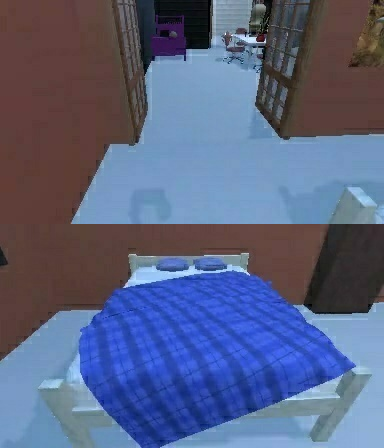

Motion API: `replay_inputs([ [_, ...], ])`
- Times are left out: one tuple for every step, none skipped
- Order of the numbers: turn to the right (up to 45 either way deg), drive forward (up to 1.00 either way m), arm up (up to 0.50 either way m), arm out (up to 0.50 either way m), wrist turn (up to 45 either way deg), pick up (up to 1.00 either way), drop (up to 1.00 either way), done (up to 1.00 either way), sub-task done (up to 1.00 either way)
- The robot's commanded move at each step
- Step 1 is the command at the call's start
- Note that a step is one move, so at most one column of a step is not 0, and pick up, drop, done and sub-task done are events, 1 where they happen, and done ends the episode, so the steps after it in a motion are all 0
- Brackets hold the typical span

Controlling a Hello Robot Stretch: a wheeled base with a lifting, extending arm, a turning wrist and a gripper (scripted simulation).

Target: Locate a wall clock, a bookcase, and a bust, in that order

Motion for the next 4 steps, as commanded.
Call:
replay_inputs([
  [0.0,0.95,0.0,0.0,0.0,0.0,0.0,0.0,0.0],
  [12.0,0.0,0.0,0.0,0.0,0.0,0.0,0.0,0.0],
  [0.0,1.0,0.0,0.0,0.0,0.0,0.0,0.0,0.0],
  [0.0,1.0,0.0,0.0,0.0,0.0,0.0,0.0,0.0],
])
